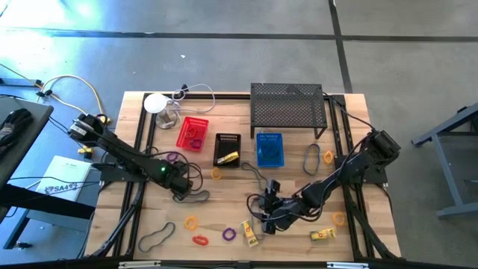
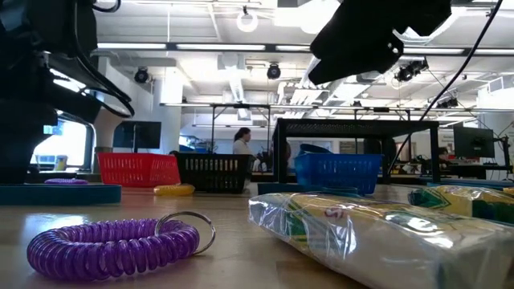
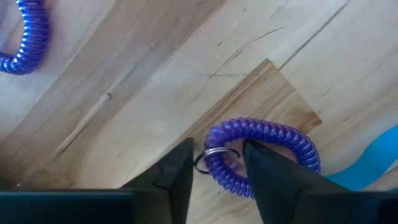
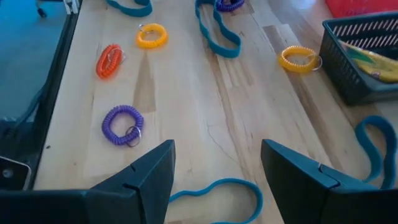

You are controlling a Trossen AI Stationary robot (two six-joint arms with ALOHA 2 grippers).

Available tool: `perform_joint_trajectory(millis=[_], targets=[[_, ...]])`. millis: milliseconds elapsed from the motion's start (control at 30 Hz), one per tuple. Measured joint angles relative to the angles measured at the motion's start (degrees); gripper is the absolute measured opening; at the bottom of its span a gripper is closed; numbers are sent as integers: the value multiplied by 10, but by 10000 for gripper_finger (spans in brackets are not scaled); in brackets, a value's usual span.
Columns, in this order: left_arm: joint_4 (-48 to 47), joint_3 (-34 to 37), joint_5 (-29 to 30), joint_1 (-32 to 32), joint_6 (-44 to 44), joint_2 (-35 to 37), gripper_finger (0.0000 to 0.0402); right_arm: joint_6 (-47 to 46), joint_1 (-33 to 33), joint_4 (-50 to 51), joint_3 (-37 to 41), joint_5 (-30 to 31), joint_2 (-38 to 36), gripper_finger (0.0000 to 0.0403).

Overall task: Pick & Place Office Desk Supplies
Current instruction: Put the bottom left purple wrist coil keychain into the orange bin

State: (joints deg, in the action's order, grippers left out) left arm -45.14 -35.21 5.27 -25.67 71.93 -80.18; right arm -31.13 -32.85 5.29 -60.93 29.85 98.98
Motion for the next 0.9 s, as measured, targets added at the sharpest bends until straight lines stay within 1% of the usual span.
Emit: perform_joint_trajectory(millis=[133,233,300,433,500,667,767,833,900], targets=[[5,0,13,-18,20,0,81,21,10,0,0,-1,0,226],[12,1,32,-34,53,-1,52,45,16,0,0,-4,0,226],[13,1,41,-46,75,-1,47,60,21,0,0,-7,0,226],[17,1,49,-65,105,-1,45,86,34,0,0,-31,0,226],[20,2,70,-77,116,-1,45,106,39,0,0,-33,0,226],[25,-6,175,-118,121,-4,45,160,55,-11,0,-35,0,226],[31,-22,266,-135,118,-4,45,177,65,-23,0,-34,0,226],[39,-35,320,-152,97,-3,45,177,70,-27,0,-34,0,226],[60,-47,380,-170,49,-3,42,170,72,-25,0,-34,0,226]])
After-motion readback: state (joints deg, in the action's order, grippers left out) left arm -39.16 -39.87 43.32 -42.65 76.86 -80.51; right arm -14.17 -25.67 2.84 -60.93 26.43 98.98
